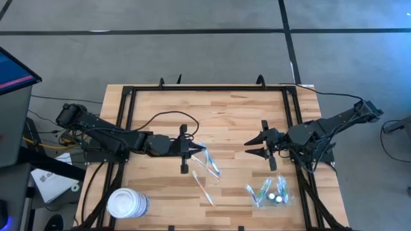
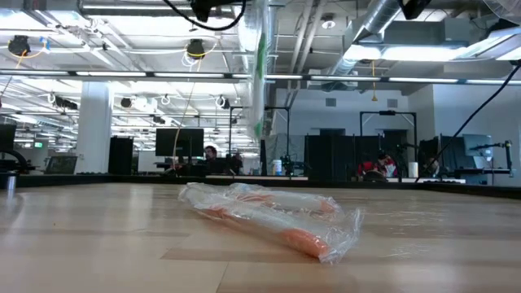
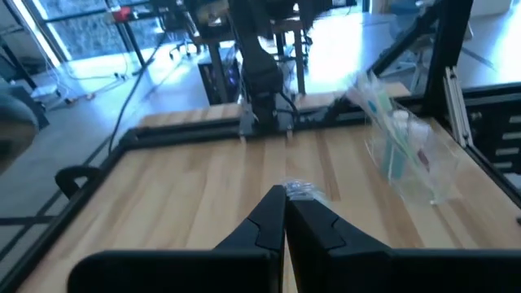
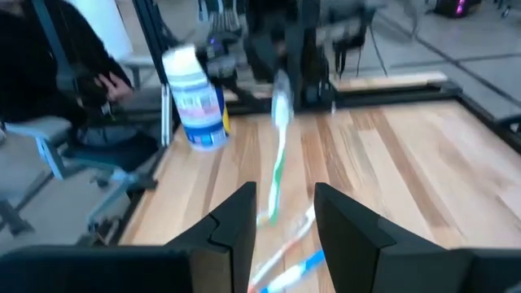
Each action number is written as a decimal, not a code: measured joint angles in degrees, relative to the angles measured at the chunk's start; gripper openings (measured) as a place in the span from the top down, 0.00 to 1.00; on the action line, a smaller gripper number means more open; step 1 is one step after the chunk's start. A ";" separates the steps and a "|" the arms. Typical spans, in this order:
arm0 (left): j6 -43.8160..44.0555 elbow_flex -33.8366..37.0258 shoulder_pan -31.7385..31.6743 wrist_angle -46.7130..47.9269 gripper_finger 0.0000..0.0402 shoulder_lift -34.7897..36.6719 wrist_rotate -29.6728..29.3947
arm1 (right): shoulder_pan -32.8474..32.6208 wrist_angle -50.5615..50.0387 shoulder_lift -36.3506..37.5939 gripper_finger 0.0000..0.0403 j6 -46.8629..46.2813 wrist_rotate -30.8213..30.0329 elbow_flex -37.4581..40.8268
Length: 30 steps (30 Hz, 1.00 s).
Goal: Pick & Place toothbrushing station
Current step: Put the green toothbrush into the transparent organizer
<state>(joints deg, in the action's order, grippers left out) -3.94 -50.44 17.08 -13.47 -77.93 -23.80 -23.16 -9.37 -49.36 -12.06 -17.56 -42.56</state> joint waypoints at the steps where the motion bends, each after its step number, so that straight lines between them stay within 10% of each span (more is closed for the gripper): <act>1: -0.18 -0.46 0.00 -0.03 1.00 0.00 -0.32 | 0.00 -0.27 -0.30 0.71 0.01 0.00 0.15; 30: -6.34 -15.98 -1.97 -4.58 1.00 -12.70 0.33 | 1.07 9.10 -8.00 0.71 5.19 3.17 -0.05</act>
<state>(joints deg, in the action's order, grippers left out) -10.28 -66.41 15.11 -18.06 -90.63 -23.47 -22.09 -0.27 -57.36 -6.87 -14.39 -42.61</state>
